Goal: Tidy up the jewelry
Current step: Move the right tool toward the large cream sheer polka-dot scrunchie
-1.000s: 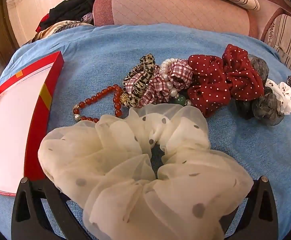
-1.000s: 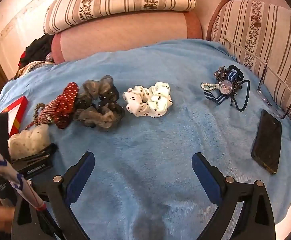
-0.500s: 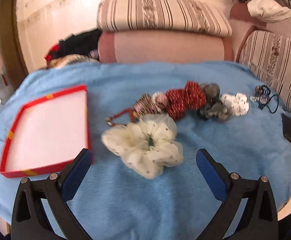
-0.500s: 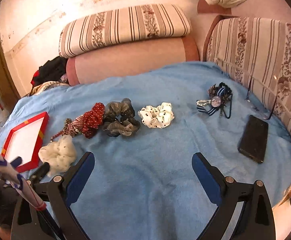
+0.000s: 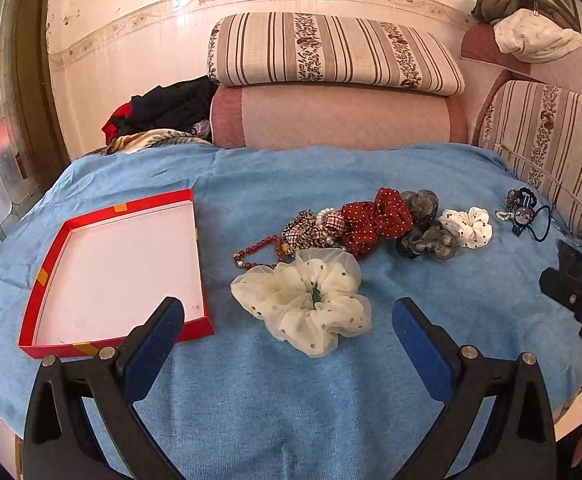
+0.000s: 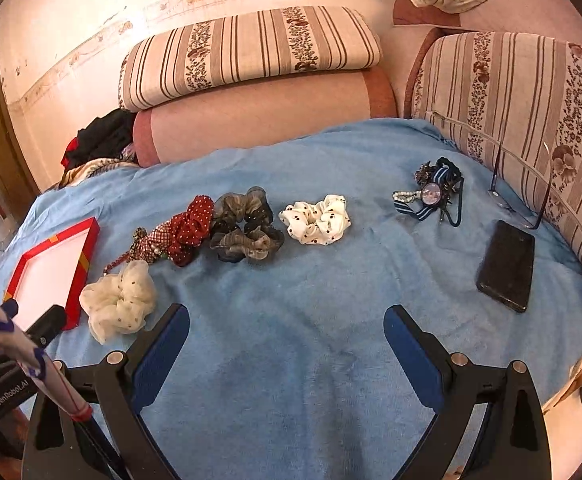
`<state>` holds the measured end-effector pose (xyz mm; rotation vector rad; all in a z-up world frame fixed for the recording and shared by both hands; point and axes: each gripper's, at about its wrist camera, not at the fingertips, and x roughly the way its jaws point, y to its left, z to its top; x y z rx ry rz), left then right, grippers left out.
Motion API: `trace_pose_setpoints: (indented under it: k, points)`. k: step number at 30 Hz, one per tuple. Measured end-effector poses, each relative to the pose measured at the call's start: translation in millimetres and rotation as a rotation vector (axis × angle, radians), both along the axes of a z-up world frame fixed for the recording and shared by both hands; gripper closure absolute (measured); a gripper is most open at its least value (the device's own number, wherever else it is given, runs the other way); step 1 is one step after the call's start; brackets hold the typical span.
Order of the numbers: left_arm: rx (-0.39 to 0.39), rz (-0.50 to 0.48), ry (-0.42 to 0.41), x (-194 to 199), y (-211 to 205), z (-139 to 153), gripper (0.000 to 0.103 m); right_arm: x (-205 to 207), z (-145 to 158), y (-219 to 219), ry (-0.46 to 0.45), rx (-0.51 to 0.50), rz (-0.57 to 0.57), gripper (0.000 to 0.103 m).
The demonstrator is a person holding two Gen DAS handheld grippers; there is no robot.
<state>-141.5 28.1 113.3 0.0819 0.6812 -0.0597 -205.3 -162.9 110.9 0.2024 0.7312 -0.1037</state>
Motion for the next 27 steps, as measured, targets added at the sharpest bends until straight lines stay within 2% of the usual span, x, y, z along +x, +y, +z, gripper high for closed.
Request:
trace_pose_setpoints:
  k: [14,27]
  points:
    - [-0.021,0.018,0.054,19,10,-20,0.000,18,-13,16,0.041,-0.021,0.034,0.003]
    - [-0.094,0.005,0.089,35,24,-33,0.000,33,-27,28,0.089,-0.052,0.055,0.003]
